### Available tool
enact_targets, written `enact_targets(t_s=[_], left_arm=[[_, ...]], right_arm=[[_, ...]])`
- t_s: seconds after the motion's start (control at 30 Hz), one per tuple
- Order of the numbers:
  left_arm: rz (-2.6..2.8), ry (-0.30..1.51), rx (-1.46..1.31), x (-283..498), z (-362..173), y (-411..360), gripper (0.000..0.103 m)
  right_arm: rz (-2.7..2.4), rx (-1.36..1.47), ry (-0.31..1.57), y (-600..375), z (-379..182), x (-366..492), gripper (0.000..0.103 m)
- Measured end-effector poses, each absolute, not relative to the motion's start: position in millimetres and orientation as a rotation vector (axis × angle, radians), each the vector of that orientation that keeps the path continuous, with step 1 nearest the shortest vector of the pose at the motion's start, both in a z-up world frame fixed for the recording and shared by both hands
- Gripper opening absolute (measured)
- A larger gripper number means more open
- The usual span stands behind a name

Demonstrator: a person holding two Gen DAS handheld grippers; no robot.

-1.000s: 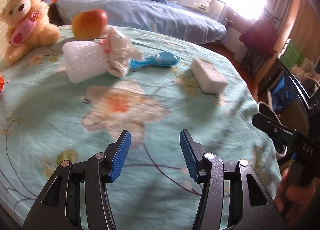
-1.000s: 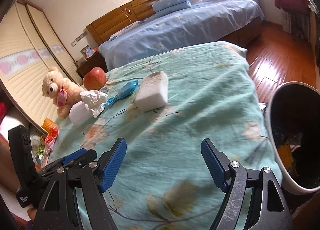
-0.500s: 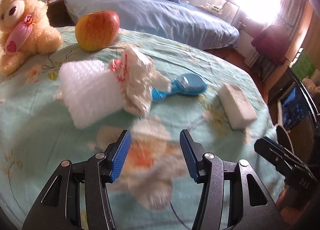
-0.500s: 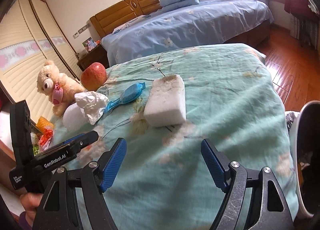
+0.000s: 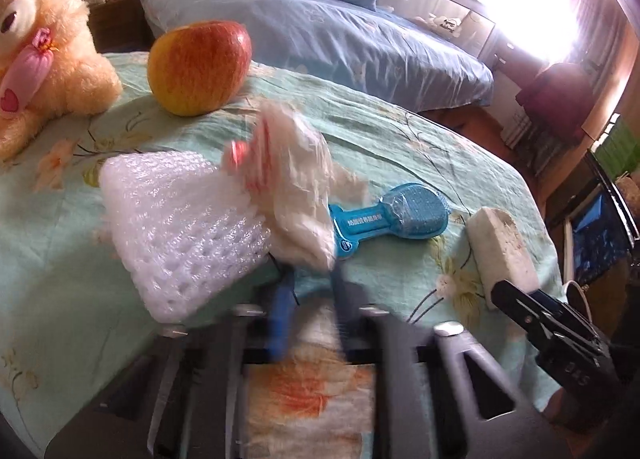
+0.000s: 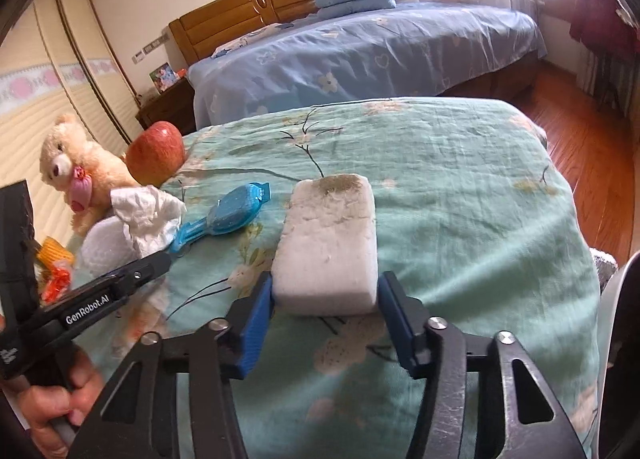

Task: Collect trash
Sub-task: 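Grasp the white sponge block with the right tool, then grasp the crumpled white tissue with the left tool and lift it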

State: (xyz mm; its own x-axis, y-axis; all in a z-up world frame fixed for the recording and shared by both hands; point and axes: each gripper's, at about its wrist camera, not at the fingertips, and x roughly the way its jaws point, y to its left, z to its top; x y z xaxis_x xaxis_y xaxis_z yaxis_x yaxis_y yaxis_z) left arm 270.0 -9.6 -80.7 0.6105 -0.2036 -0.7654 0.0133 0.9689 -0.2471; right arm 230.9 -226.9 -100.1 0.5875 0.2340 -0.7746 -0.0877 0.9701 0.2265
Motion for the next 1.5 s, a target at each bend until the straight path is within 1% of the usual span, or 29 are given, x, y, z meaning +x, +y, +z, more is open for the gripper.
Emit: enact_targets(t_s=[0.17, 0.37, 0.6, 0.63, 0.7, 0.73, 0.77, 0.83, 0.9, 0.93, 0.97, 1.1, 1.13, 1.17, 1.33, 1.5], left_arm=[[-0.154, 0.888, -0.231, 265.8, -77.5, -9.1, 0.000], [-0.182, 0.874, -0.237, 250.3, -73.5, -5.3, 0.001], [-0.160, 0.878, -0.277, 235.6, -72.6, 16.2, 0.002], [-0.153, 0.876, -0.276, 233.6, -72.5, 18.7, 0.003], [-0.148, 0.877, -0.286, 231.8, -73.0, 21.6, 0.010], [-0.149, 0.880, -0.294, 231.9, -73.4, 21.9, 0.015], [-0.151, 0.882, -0.298, 233.0, -73.3, 21.3, 0.018], [-0.162, 0.882, -0.308, 237.4, -71.5, 16.7, 0.020], [-0.161, 0.873, -0.308, 243.8, -67.9, 8.5, 0.027], [-0.150, 0.868, -0.306, 246.0, -66.9, 6.4, 0.036], [-0.138, 0.860, -0.307, 249.1, -66.0, 3.2, 0.040], [-0.077, 0.867, -0.307, 266.0, -71.4, -2.5, 0.040], [-0.064, 0.872, -0.307, 269.2, -73.5, -2.5, 0.035], [-0.054, 0.876, -0.311, 272.7, -76.3, -1.2, 0.017], [-0.069, 0.858, -0.323, 272.3, -75.3, 3.6, 0.014], [-0.108, 0.840, -0.302, 254.4, -67.7, 0.8, 0.014]], right_arm=[[0.185, 0.166, 0.915, -227.3, -99.6, 227.4, 0.046], [0.202, 0.197, 0.906, -231.2, -96.6, 217.3, 0.046], [0.222, 0.238, 0.901, -233.5, -94.6, 205.3, 0.046], [0.224, 0.243, 0.902, -233.5, -94.7, 204.4, 0.046], [0.226, 0.242, 0.903, -232.1, -94.5, 203.4, 0.046], [0.228, 0.239, 0.903, -231.0, -94.3, 203.7, 0.046], [0.230, 0.233, 0.905, -229.2, -94.5, 203.4, 0.046], [0.231, 0.232, 0.905, -227.9, -94.7, 202.8, 0.046], [0.231, 0.239, 0.906, -229.0, -95.2, 203.4, 0.046], [0.230, 0.243, 0.906, -229.2, -95.4, 203.3, 0.046], [0.230, 0.248, 0.907, -230.2, -95.7, 203.6, 0.046], [0.230, 0.248, 0.912, -230.2, -96.7, 204.1, 0.046], [0.231, 0.248, 0.913, -230.0, -97.0, 204.3, 0.046], [0.232, 0.250, 0.914, -230.2, -97.3, 204.5, 0.046], [0.236, 0.256, 0.914, -231.0, -98.2, 204.0, 0.046], [0.236, 0.257, 0.902, -231.0, -96.4, 202.2, 0.046]])
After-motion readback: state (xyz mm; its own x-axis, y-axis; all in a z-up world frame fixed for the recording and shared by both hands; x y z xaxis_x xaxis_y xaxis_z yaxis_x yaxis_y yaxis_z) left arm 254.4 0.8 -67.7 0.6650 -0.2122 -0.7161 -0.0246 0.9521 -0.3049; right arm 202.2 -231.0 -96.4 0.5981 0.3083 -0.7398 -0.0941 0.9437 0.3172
